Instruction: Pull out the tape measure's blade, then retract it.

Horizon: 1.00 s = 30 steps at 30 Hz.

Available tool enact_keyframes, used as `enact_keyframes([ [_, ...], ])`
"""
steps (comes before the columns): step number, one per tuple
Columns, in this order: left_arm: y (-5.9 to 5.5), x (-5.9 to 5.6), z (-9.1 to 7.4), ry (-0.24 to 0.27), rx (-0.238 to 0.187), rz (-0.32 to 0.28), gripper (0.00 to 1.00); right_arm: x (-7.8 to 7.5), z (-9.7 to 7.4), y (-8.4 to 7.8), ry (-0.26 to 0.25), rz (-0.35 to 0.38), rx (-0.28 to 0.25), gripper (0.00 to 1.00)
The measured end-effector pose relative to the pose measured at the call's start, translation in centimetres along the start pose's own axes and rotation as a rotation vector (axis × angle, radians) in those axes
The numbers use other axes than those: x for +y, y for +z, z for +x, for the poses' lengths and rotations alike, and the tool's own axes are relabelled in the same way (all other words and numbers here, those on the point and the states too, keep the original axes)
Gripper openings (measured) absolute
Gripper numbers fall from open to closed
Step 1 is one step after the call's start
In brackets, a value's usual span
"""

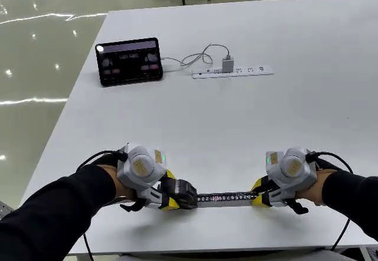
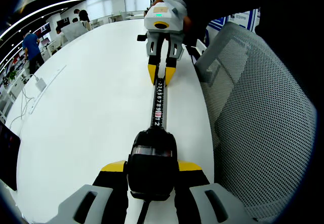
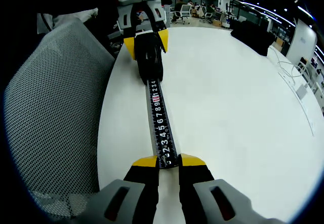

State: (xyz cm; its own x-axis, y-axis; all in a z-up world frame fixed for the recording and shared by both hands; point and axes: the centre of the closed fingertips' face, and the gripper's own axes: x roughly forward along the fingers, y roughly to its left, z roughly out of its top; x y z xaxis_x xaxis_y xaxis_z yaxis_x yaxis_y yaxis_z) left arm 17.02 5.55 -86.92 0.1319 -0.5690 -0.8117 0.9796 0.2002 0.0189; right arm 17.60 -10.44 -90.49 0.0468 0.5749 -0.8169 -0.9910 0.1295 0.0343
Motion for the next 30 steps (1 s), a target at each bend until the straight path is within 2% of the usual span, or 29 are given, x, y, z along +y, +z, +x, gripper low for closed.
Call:
enact_keyframes([
  [30, 0.02, -0.03, -0.01, 0.002, -0.002, 0.000, 0.31, -0.05, -0.47, -0.64, -0.004, 0.011, 0.002, 0.10],
])
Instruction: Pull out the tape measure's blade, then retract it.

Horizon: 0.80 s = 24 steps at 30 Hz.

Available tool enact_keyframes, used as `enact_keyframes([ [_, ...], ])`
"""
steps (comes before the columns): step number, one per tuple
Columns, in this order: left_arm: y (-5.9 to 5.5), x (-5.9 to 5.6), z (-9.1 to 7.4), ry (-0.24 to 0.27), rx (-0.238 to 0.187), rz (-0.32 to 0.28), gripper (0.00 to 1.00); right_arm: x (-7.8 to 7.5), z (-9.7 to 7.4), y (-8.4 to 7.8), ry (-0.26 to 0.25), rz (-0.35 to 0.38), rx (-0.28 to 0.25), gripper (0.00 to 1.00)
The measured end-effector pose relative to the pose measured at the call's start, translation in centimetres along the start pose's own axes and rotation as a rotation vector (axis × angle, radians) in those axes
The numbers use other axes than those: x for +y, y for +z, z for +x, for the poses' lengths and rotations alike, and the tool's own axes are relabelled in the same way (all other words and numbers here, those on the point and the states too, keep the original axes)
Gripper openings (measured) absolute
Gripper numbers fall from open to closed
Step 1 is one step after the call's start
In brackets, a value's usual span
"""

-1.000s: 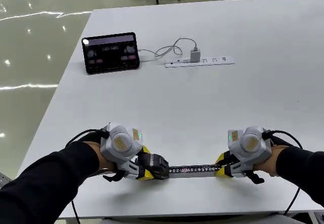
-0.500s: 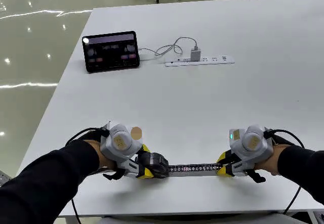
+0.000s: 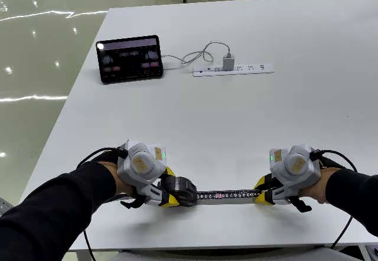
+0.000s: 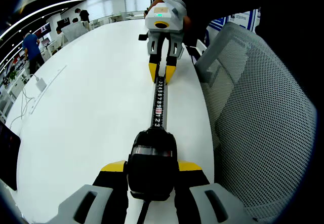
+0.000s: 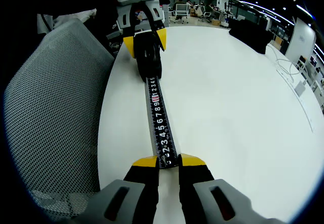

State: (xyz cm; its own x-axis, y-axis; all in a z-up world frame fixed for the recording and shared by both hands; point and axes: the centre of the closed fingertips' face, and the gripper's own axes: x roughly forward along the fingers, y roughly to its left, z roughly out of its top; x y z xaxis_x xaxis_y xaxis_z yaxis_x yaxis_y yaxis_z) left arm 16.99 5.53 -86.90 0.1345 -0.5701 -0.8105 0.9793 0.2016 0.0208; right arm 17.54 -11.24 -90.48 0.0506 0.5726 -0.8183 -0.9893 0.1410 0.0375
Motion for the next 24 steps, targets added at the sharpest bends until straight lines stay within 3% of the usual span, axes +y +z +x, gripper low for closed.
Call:
enact_keyframes([
  [24, 0.01, 0.00, -0.01, 0.002, -0.003, -0.003, 0.31, -0.12, -0.40, -0.51, -0.002, -0.001, 0.009, 0.10],
])
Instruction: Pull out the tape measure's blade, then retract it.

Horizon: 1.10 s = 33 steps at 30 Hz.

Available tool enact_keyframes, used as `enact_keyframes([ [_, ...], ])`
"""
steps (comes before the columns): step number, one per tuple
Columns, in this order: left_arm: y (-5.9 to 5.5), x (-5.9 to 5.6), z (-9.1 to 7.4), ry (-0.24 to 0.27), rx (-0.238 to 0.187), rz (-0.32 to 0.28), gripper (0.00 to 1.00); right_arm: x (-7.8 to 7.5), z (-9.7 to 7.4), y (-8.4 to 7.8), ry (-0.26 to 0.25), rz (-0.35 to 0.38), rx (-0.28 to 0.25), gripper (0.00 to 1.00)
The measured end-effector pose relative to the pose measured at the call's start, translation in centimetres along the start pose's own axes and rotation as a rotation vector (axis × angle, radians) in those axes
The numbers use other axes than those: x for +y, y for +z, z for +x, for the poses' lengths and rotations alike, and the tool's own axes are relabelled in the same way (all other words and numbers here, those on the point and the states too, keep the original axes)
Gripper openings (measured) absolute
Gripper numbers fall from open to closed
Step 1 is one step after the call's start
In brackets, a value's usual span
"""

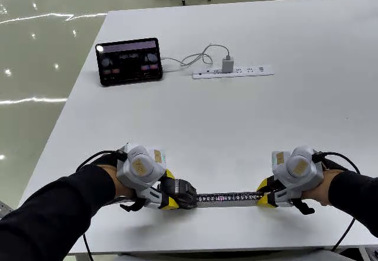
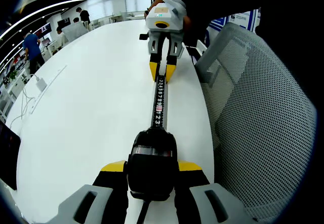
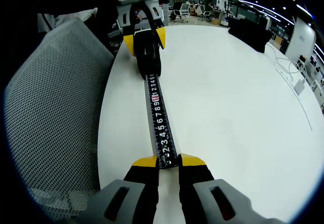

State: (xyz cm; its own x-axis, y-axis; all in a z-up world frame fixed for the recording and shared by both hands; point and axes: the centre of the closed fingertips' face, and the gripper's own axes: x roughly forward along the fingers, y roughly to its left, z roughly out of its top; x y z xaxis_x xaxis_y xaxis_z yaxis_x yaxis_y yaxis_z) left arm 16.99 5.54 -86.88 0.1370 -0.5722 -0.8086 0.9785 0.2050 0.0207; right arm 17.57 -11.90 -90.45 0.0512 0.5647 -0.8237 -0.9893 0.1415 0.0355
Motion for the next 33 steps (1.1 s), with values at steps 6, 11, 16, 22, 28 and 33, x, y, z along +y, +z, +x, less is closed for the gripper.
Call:
enact_keyframes([
  [6, -0.03, 0.03, 0.00, 0.000, 0.001, 0.001, 0.31, -0.03, -0.10, -0.17, -0.002, 0.003, 0.000, 0.10],
  [11, -0.02, 0.03, 0.01, -0.001, 0.002, 0.002, 0.31, -0.09, -0.16, -0.29, -0.002, 0.005, 0.000, 0.10],
  [16, -0.02, 0.03, 0.02, -0.002, 0.002, 0.001, 0.31, -0.11, -0.22, -0.36, -0.002, 0.008, 0.001, 0.10],
  [22, 0.02, -0.01, 0.00, -0.002, 0.001, 0.001, 0.31, -0.14, -0.27, -0.44, -0.002, 0.009, 0.000, 0.10],
  [28, 0.02, -0.01, -0.01, -0.002, 0.002, 0.001, 0.31, -0.22, -0.37, -0.58, -0.004, 0.010, -0.001, 0.10],
  [33, -0.03, 0.00, 0.02, -0.002, 0.002, 0.001, 0.31, -0.24, -0.47, -0.70, -0.005, 0.012, 0.001, 0.10],
])
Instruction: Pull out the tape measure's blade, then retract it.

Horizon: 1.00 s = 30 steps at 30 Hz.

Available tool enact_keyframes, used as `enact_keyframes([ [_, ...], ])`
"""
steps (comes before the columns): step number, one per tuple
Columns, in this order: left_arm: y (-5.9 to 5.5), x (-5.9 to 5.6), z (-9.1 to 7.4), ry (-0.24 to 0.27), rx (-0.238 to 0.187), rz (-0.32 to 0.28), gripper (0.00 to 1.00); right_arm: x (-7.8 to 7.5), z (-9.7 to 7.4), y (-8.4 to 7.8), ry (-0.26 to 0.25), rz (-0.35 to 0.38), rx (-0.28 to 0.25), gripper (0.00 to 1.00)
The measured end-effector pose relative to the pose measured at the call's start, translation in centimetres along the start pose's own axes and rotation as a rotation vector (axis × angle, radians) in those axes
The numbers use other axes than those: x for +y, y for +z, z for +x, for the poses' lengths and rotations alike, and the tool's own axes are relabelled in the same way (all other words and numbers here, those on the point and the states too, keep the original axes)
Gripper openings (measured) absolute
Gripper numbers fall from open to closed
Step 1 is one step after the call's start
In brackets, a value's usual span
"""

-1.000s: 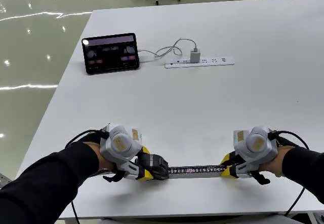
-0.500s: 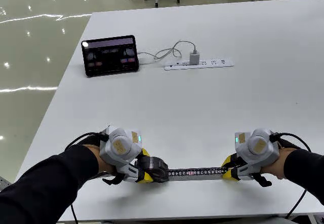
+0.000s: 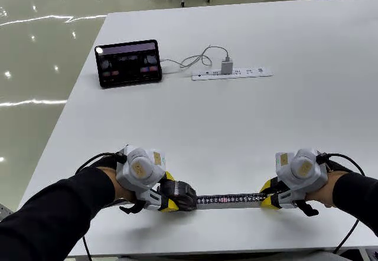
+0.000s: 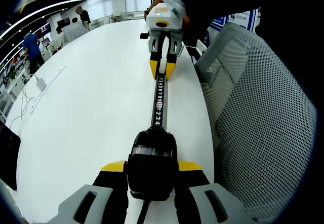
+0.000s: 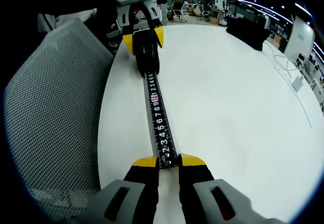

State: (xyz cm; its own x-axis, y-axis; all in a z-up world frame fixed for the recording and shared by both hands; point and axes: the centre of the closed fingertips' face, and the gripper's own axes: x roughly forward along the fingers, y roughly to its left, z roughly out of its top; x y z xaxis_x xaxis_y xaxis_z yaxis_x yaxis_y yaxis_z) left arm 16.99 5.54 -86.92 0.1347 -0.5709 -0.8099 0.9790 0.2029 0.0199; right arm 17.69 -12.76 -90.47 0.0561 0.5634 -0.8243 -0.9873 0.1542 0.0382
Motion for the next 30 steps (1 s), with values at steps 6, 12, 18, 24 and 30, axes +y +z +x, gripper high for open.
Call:
enact_keyframes([
  [6, 0.00, 0.00, -0.01, 0.000, 0.000, 0.000, 0.31, -0.06, -0.10, -0.19, 0.000, 0.002, 0.002, 0.10],
  [12, 0.00, 0.00, -0.02, 0.001, 0.000, -0.001, 0.31, -0.08, -0.20, -0.31, -0.001, 0.004, 0.003, 0.10],
  [18, 0.03, -0.03, -0.04, 0.001, -0.001, -0.001, 0.31, -0.11, -0.30, -0.43, -0.002, 0.007, 0.003, 0.10],
  [24, 0.01, 0.00, -0.01, 0.000, 0.000, -0.001, 0.31, -0.15, -0.40, -0.58, -0.002, 0.008, 0.006, 0.10],
  [30, 0.01, 0.02, 0.02, 0.001, -0.002, -0.001, 0.31, -0.14, -0.50, -0.70, -0.004, 0.012, 0.004, 0.10],
])
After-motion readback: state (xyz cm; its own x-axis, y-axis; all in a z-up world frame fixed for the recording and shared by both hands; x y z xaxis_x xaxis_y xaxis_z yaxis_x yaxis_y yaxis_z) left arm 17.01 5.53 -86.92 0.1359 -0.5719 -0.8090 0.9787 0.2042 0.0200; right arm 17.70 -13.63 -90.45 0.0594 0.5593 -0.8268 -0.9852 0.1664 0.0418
